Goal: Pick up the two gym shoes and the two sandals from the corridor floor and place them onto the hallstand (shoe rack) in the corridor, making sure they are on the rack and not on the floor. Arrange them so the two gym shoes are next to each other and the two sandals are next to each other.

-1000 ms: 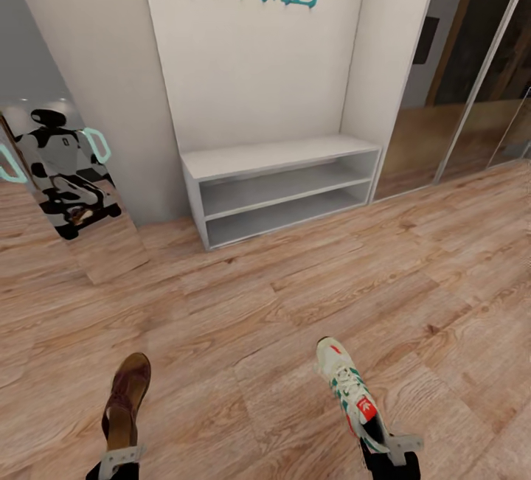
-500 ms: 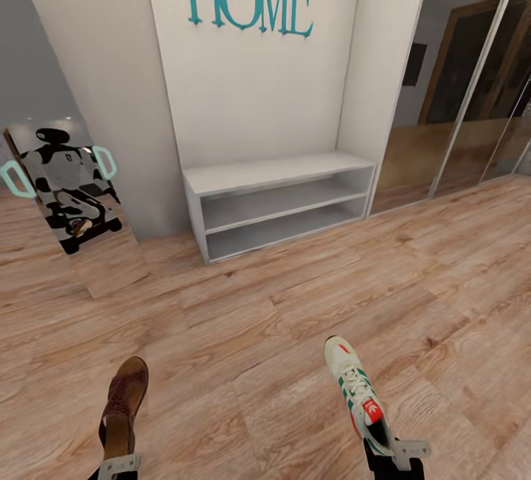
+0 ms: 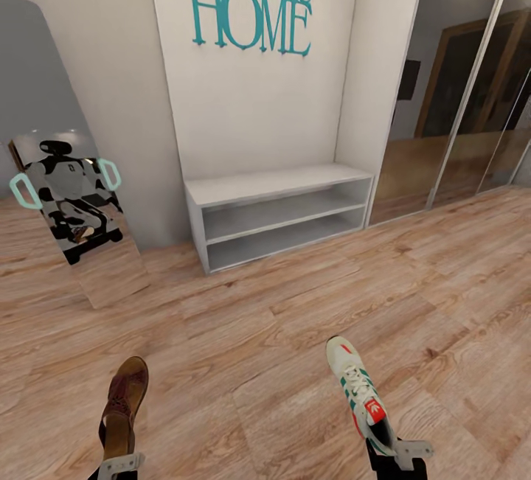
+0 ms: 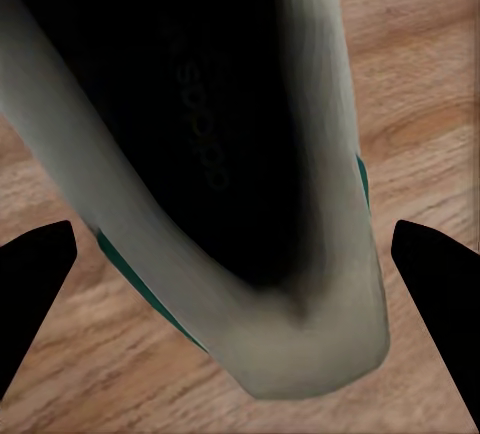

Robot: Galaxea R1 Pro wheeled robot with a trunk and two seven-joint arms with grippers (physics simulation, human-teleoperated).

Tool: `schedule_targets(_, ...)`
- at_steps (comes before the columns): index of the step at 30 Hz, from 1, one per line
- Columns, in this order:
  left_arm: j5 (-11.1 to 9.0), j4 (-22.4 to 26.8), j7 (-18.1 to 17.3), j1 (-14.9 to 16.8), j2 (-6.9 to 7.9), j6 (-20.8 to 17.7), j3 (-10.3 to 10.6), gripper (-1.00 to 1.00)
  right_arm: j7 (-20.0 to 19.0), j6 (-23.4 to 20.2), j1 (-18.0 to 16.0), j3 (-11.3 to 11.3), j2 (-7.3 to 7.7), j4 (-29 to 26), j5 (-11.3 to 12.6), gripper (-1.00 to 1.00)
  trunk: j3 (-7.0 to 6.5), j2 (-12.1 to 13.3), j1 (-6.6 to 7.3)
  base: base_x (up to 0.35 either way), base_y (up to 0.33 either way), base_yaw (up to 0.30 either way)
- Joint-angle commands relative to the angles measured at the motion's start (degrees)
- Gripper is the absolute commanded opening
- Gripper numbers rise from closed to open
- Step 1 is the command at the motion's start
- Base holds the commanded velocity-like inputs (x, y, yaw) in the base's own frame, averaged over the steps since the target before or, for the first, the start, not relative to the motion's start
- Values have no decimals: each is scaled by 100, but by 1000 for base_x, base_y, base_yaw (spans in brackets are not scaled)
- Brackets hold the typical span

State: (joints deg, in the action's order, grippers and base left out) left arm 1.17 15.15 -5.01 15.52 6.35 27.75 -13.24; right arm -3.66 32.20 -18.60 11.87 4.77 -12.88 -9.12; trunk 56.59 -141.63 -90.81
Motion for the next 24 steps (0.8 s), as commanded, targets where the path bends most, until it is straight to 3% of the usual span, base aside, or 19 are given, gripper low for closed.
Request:
schedule_targets(1, 35, -6, -50, 3, -2, 11, -50, -100, -38, 18, -3, 49, 0, 5, -36, -100, -13, 40, 24, 0, 0, 0)
schedule_targets(17, 36, -8, -44, 3, 1, 18, -49, -100, -47, 6, -3, 43, 2, 12, -38, -100, -300, 681, 375, 0, 0, 8)
schedule_targets(24, 25, -1, -44, 3, -3, 19, -53, -100, -38, 14, -3, 35, -23, 17, -38, -100, -416, 922, 507, 0, 0, 223)
